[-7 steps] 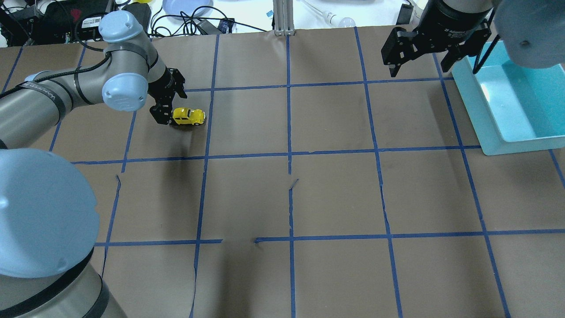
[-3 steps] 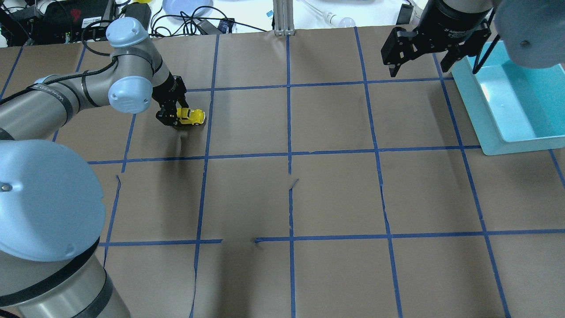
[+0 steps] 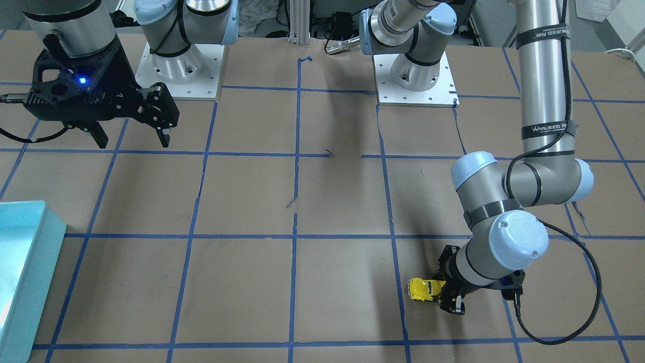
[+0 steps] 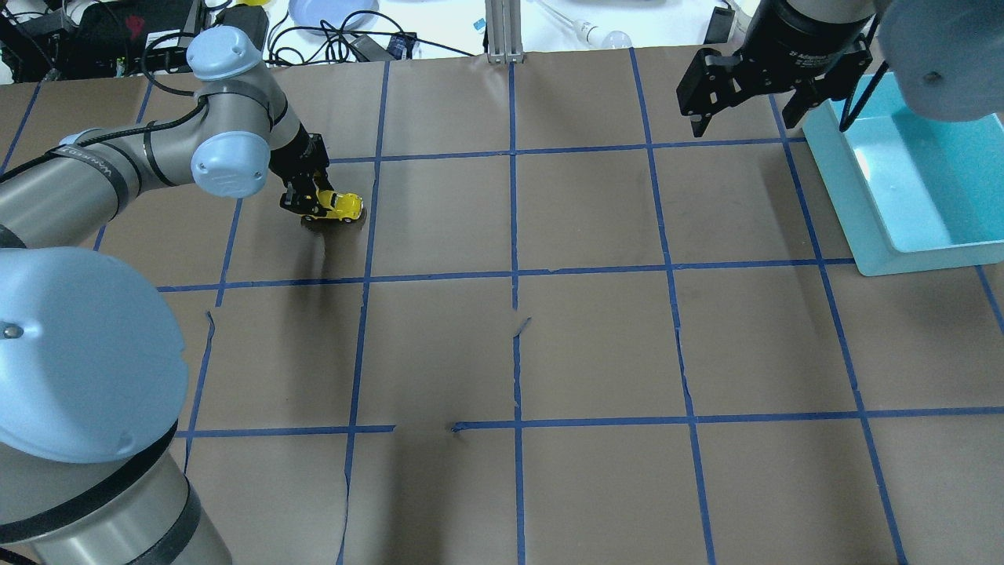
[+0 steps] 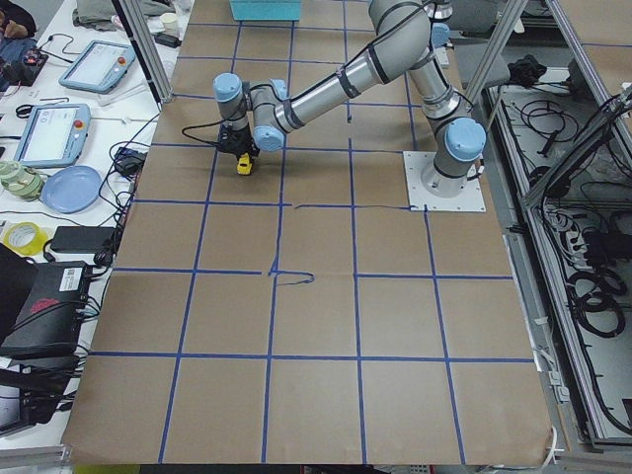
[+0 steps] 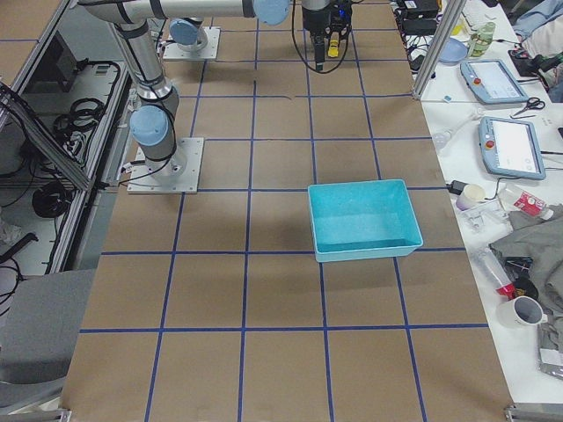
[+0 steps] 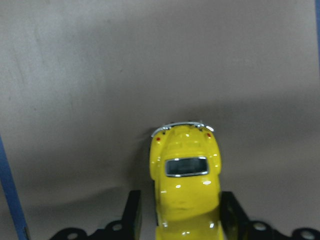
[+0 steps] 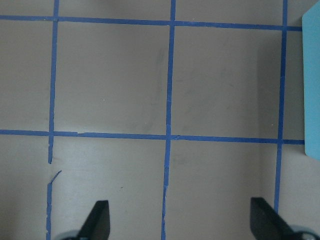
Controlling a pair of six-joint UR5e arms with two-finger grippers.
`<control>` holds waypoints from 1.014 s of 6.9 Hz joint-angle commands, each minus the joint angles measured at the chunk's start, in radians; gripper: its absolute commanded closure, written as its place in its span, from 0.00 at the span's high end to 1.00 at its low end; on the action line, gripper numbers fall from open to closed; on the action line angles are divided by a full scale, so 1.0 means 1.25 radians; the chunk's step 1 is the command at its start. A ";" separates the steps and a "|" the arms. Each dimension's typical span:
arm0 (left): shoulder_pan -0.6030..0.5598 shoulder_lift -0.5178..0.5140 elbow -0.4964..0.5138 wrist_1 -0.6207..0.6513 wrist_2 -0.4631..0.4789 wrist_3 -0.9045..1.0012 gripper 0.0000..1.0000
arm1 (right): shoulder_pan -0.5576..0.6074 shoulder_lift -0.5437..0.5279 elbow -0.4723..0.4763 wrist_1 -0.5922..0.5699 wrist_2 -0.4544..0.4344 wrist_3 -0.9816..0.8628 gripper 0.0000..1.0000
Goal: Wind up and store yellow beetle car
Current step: 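Drag the held car backward along the table with the left gripper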
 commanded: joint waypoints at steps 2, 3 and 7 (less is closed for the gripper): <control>-0.060 0.017 0.028 -0.007 -0.096 -0.189 0.00 | 0.001 0.000 0.000 0.000 -0.001 0.000 1.00; -0.081 0.013 0.023 0.001 -0.171 -0.230 0.00 | 0.000 0.000 0.000 0.000 -0.001 0.000 1.00; -0.080 -0.020 0.014 0.001 -0.181 -0.167 0.00 | 0.001 0.000 0.001 0.000 -0.001 0.000 1.00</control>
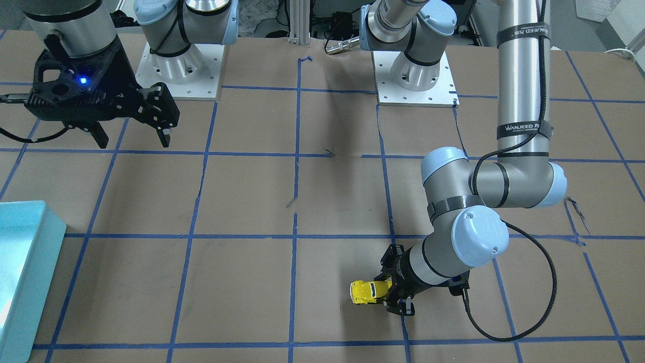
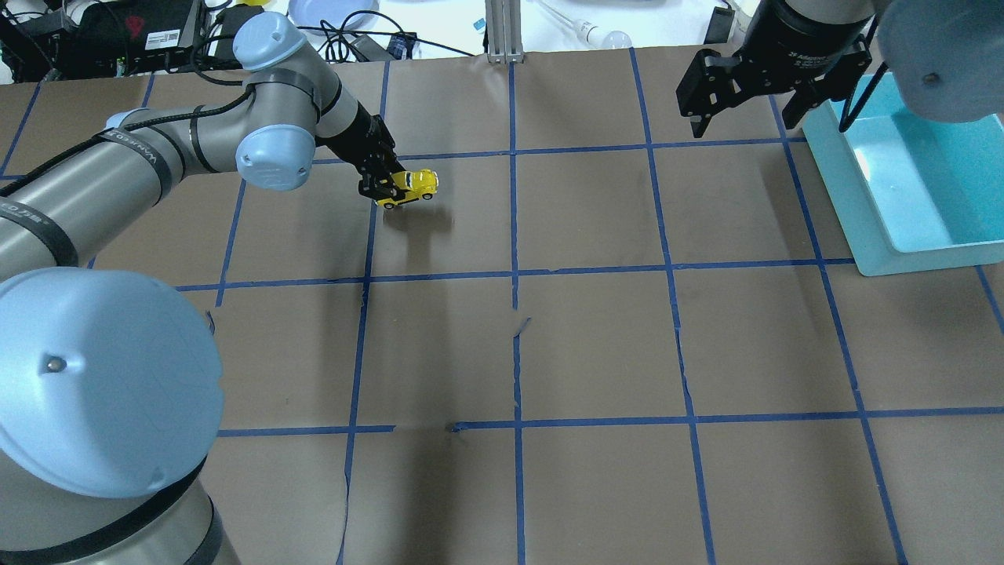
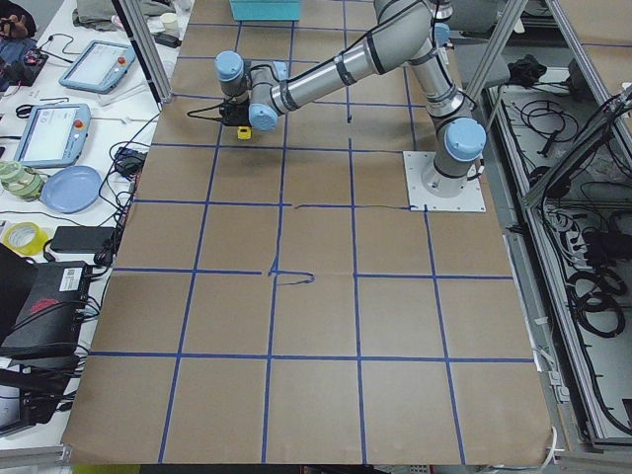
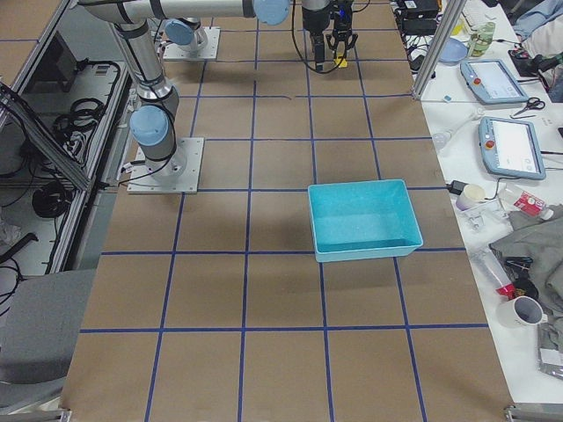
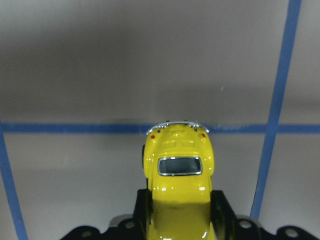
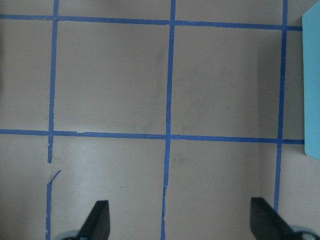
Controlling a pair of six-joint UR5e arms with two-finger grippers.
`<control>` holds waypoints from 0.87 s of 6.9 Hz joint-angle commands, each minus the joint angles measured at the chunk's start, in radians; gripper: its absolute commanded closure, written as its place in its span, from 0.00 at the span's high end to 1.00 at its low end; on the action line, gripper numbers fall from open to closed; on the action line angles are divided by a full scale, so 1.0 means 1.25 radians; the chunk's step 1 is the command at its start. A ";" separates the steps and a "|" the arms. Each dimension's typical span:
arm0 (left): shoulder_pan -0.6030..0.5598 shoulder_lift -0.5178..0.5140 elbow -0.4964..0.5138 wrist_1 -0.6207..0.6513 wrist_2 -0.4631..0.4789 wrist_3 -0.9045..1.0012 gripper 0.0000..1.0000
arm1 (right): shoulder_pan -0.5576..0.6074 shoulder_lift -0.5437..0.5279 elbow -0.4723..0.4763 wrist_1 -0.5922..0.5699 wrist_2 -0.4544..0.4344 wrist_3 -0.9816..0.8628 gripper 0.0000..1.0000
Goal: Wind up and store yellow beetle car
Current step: 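Drag the held car backward along the table with the left gripper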
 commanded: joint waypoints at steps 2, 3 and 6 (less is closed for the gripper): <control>0.008 -0.014 0.007 -0.001 0.024 0.045 0.00 | -0.001 -0.001 0.009 0.000 0.002 0.000 1.00; 0.008 -0.014 0.005 -0.001 0.083 0.059 0.00 | 0.000 -0.001 0.010 0.000 0.002 0.000 1.00; 0.018 -0.024 0.010 -0.001 0.089 0.067 0.00 | 0.000 -0.001 0.010 0.000 0.004 0.000 1.00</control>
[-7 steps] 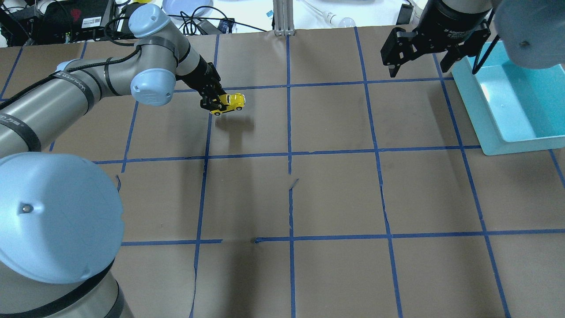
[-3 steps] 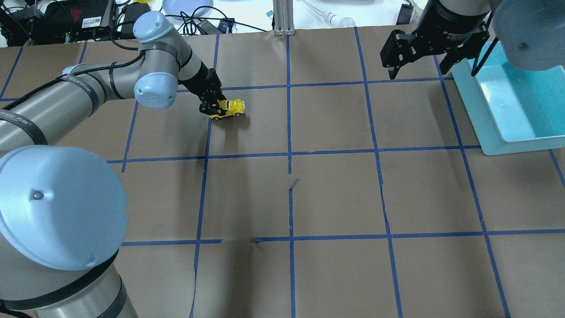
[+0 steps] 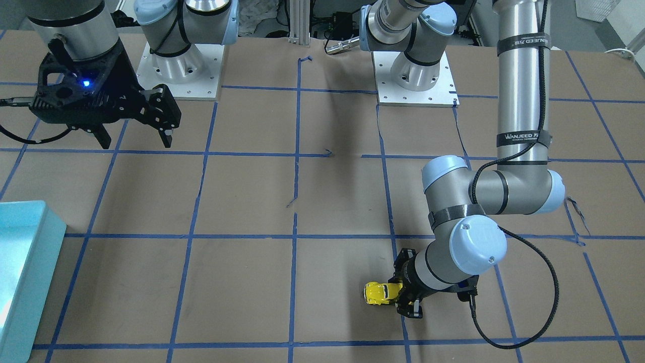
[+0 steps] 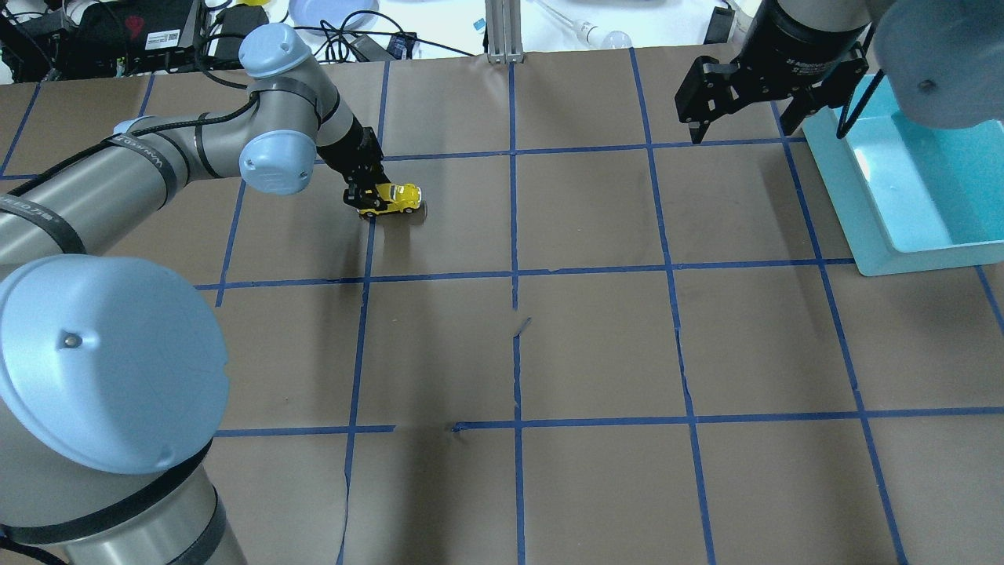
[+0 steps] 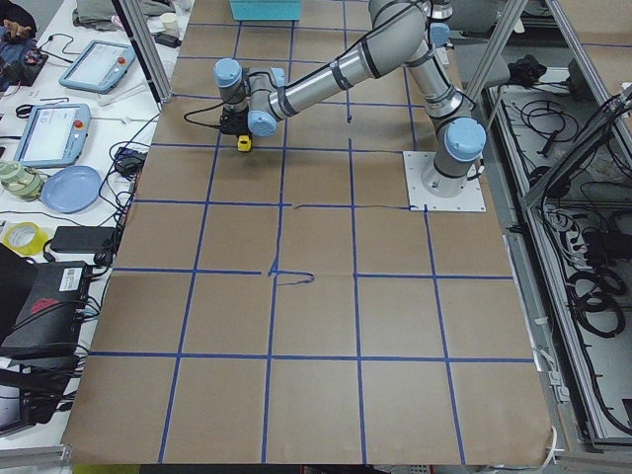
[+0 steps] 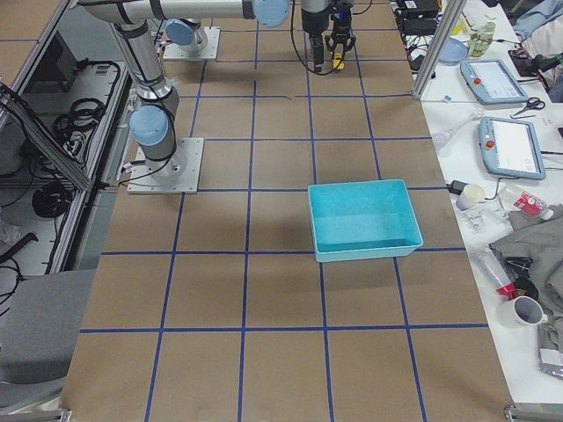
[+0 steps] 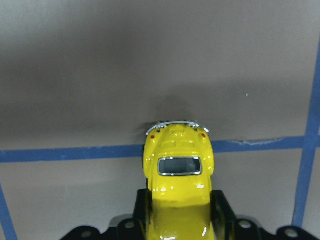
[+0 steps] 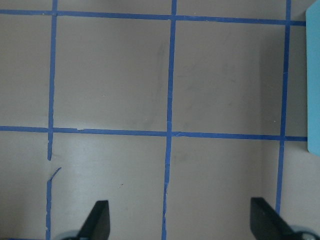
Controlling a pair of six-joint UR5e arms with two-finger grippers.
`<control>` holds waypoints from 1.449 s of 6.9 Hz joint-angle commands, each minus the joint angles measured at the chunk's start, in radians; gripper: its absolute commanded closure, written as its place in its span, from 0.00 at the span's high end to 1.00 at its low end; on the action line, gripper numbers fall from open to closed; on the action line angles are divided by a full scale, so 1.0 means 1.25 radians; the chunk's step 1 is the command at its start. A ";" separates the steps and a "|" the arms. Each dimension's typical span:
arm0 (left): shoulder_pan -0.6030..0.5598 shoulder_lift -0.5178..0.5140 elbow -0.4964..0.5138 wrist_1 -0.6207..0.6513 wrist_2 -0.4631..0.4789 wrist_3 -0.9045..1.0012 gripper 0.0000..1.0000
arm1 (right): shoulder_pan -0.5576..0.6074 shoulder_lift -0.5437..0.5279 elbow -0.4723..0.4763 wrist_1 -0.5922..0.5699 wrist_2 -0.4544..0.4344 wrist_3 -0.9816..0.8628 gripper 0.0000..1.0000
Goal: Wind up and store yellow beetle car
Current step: 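Drag the held car backward along the table with the left gripper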
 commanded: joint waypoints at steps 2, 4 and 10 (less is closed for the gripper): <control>0.049 0.002 0.006 -0.001 0.003 0.051 0.00 | -0.001 0.000 0.001 0.000 0.001 0.000 1.00; 0.082 0.004 -0.007 -0.001 0.008 0.119 0.00 | -0.001 0.000 0.003 0.000 0.001 0.000 1.00; 0.148 -0.002 -0.007 0.000 0.064 0.206 0.00 | 0.001 0.001 0.003 0.000 0.001 0.000 1.00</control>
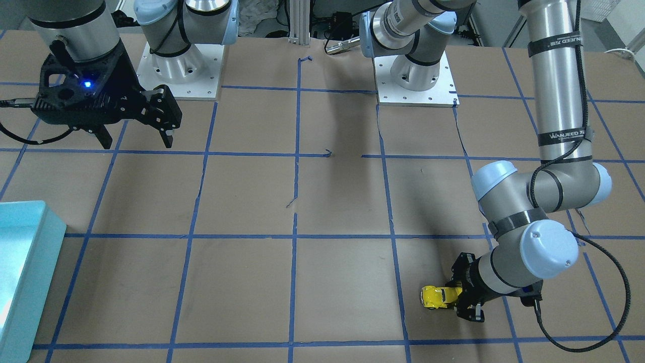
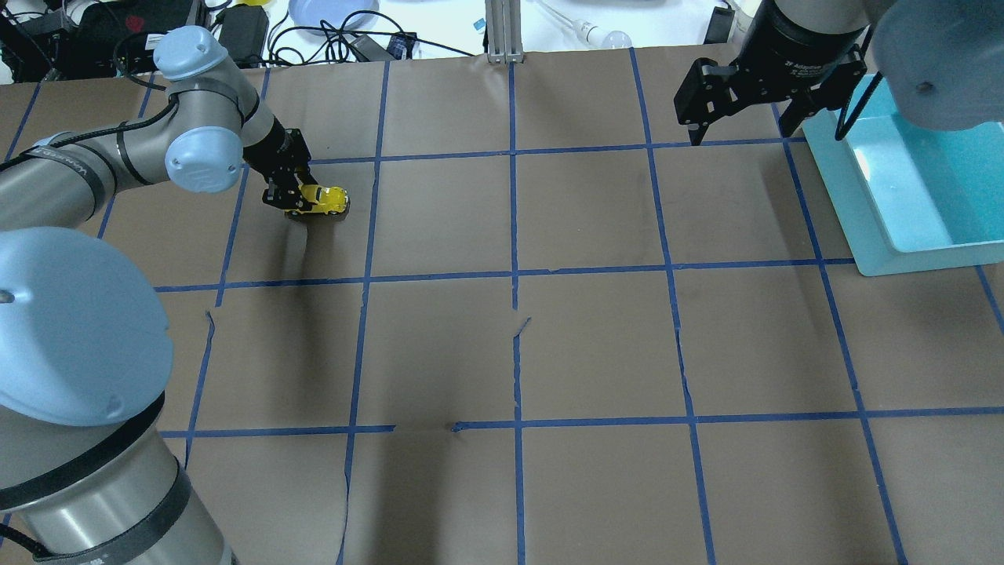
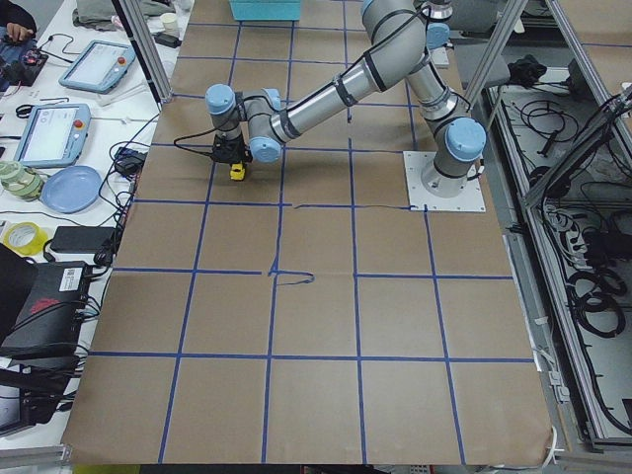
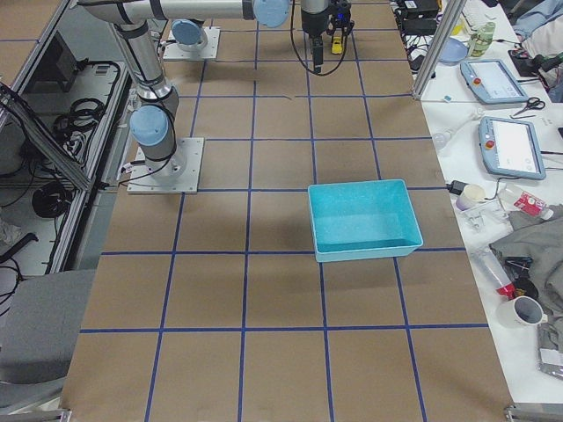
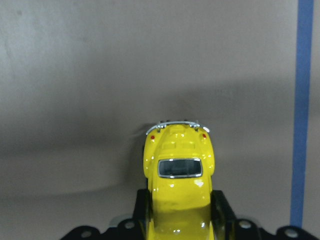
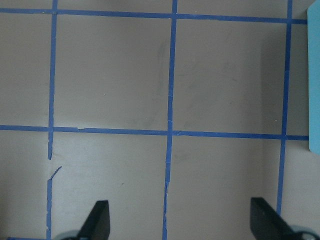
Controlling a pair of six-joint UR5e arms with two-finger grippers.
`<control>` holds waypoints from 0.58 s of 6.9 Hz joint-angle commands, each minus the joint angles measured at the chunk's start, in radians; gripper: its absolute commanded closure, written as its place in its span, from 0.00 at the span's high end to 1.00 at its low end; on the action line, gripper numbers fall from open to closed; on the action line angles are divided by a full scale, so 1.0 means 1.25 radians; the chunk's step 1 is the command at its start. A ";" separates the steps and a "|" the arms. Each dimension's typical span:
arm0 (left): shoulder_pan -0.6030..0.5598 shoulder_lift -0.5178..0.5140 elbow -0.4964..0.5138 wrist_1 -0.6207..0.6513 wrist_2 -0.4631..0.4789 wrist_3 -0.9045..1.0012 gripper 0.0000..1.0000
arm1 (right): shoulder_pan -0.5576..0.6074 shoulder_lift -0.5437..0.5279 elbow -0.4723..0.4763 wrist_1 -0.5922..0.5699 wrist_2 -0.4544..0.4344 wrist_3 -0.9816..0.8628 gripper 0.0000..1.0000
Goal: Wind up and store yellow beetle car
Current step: 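Drag the held car backward along the table with the left gripper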
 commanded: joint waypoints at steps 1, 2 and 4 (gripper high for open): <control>0.037 -0.001 0.002 0.000 0.002 0.039 0.00 | 0.000 0.000 0.000 0.000 0.000 0.000 1.00; 0.059 0.000 0.000 0.000 0.002 0.076 0.00 | 0.000 0.000 0.000 0.000 0.000 0.000 1.00; 0.104 0.000 -0.002 0.000 0.003 0.141 0.00 | 0.000 0.000 0.006 0.000 0.000 -0.001 1.00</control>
